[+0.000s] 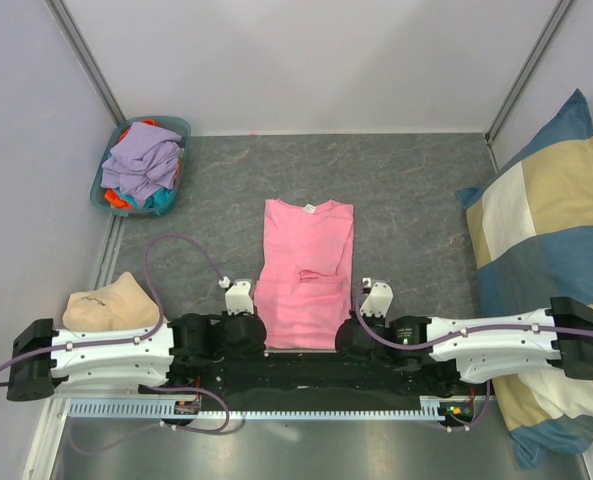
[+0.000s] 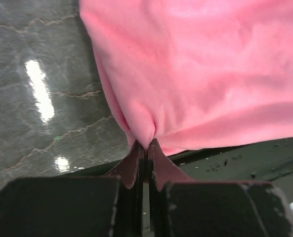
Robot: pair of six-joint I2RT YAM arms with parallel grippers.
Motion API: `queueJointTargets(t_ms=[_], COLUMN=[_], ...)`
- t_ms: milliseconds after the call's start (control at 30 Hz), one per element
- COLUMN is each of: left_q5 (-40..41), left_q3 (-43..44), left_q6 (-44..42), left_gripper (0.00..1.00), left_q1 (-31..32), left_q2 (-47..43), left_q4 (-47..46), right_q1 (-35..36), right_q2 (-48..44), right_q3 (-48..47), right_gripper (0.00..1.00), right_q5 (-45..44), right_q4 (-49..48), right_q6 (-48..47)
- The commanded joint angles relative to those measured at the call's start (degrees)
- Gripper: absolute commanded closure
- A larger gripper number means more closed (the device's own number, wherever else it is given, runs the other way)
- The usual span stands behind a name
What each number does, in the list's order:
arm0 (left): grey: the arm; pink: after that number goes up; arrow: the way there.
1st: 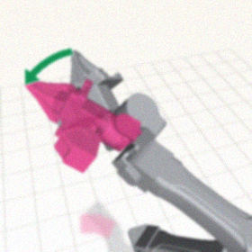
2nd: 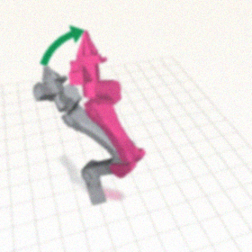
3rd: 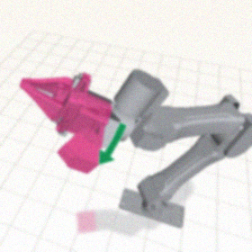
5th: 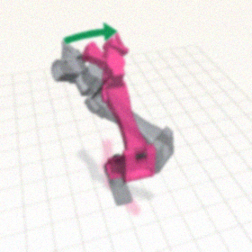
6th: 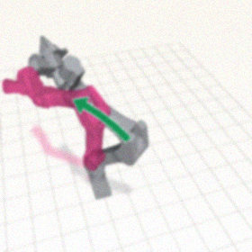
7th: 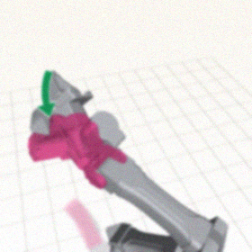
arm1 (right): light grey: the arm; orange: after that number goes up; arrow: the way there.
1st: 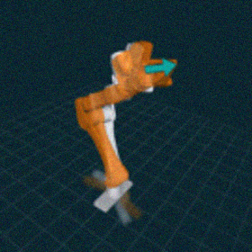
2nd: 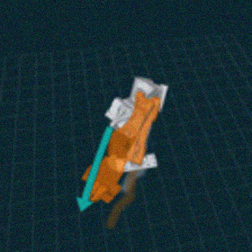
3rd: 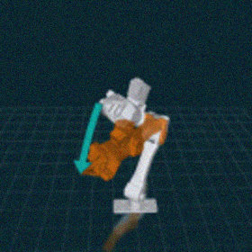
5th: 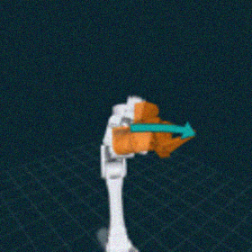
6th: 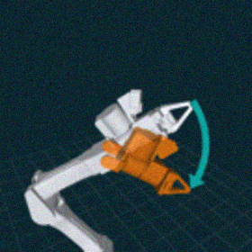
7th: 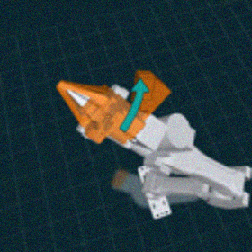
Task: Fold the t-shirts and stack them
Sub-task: Fold the tshirt
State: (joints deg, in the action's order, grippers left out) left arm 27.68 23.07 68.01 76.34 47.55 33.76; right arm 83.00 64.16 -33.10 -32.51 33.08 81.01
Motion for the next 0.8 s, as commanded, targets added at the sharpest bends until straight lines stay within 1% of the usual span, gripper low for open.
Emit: queueJointTargets(t_ms=[0,100,233,333,367,433,467,500,567,600,667,700,767], left_q5=[8.16,9.93,10.73,9.85,9.24,6.69,5.55,3.45,1.68,0.46,-0.43,-1.31,-2.54], left_q3=[3.73,6.28,9.36,11.47,12.17,12.7,13.14,13.49,14.63,15.16,16.73,17.27,18.59], left_q6=[1.26,-1.55,-5.77,-11.04,-14.27,-17.11,-20.08,-21.41,-25.09,-26.25,-29.32,-30.29,-32.57], left_gripper=[0.98,0.98,0.98,0.98,0.98,0.98,0.98,0.98,0.98,0.98,0.98,0.98,0.98], left_q1=[-0.39,-1.88,-4.87,-8.39,-9.53,-13.22,-14.62,-17.33,-19.64,-21.56,-23.68,-24.38,-26.23], left_q2=[-1.76,-1.41,0.08,0.79,0.79,0.7,0.79,0.88,1.66,2.1,3.94,4.65,7.1], left_q4=[4.65,5.18,4.83,2.37,1.32,-2.02,-3.07,-5.26,-7.03,-7.74,-9.76,-10.37,-12.57], right_q1=[0.14,0.05,-0.21,-1.17,-1.78,-4.51,-5.56,-7.4,-9.43,-11.61,-13.73,-15.92,-18.91], right_q2=[-3.86,-4.13,0.07,1.57,1.84,2.28,2.28,2.11,1.67,1.58,1.49,1.75,2.37], right_q3=[-3.37,-4.68,-8.81,-11.8,-12.51,-14.0,-14.36,-14.88,-15.15,-15.32,-15.94,-16.11,-16.55], right_gripper=[1.0,1.0,1.0,1.0,1.0,1.0,1.0,1.0,1.0,1.0,1.0,1.0,1.0], right_q5=[-9.83,-11.25,-13.62,-14.95,-15.04,-14.69,-14.08,-13.72,-12.84,-11.71,-10.73,-9.42,-8.54], right_q4=[5.24,5.15,6.29,6.47,6.3,5.77,4.81,4.19,2.0,1.38,-0.02,-0.64,-2.66], right_q6=[3.01,1.43,-1.03,-3.75,-5.76,-8.4,-9.72,-12.43,-15.08,-17.36,-19.65,-22.01,-23.79])
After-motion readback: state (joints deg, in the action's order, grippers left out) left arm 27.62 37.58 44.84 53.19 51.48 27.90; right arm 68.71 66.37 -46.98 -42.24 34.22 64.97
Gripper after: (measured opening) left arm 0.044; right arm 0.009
